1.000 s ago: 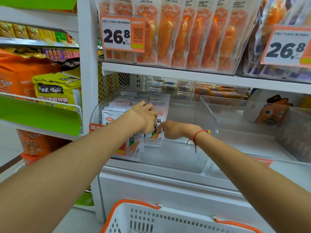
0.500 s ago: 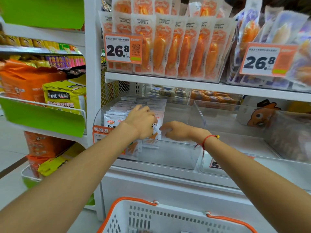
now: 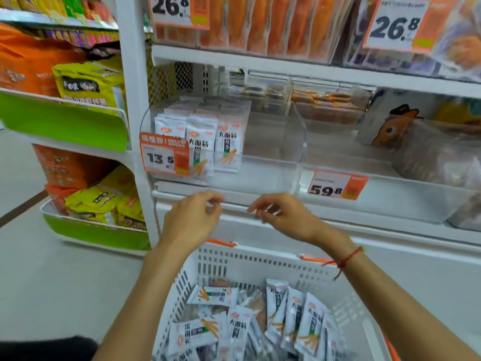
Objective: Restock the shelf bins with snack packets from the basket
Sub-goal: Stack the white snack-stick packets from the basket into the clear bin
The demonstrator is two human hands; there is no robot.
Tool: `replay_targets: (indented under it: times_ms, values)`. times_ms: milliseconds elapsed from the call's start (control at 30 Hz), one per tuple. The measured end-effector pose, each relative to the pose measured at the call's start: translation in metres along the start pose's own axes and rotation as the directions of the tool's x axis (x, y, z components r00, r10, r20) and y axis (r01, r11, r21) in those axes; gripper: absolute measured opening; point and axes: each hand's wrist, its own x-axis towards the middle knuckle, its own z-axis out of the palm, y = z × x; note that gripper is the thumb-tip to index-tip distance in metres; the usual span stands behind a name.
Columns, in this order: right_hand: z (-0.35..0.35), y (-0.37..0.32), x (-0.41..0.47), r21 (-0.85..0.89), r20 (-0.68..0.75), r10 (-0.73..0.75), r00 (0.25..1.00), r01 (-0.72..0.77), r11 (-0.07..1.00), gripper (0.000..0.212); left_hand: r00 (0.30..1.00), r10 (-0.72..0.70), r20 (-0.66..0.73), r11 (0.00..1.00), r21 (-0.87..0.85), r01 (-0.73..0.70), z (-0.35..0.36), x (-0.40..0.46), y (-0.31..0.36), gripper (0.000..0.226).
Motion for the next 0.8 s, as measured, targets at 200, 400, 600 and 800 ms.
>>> replay_targets:
  times_ms: [200, 400, 600, 800]
  values:
    - [0.084, 0.044, -0.049, 0.058, 0.283, 0.220, 0.934, -0.246, 0.968, 0.026, 0.925, -0.175, 0.338, 0.983, 0.017, 0.180, 0.072, -0.052, -0.057, 0.027]
    - [0.179, 0.075, -0.090, -0.043, 0.476, 0.361, 0.802, -0.389, 0.920, 0.027, 0.772, -0.358, 0.525, 0.934, 0.205, 0.293, 0.130, -0.091, -0.103, 0.030]
    - [0.236, 0.075, -0.125, -0.295, 0.394, 0.473, 0.788, -0.379, 0.877, 0.035, 0.528, -0.606, 0.596, 0.796, 0.467, 0.386, 0.156, -0.113, -0.119, 0.019]
    - [0.251, 0.068, -0.131, -0.282, 0.404, 0.463, 0.789, -0.374, 0.883, 0.046, 0.384, -0.723, 0.574, 0.689, 0.561, 0.458, 0.170, -0.139, -0.125, 0.034]
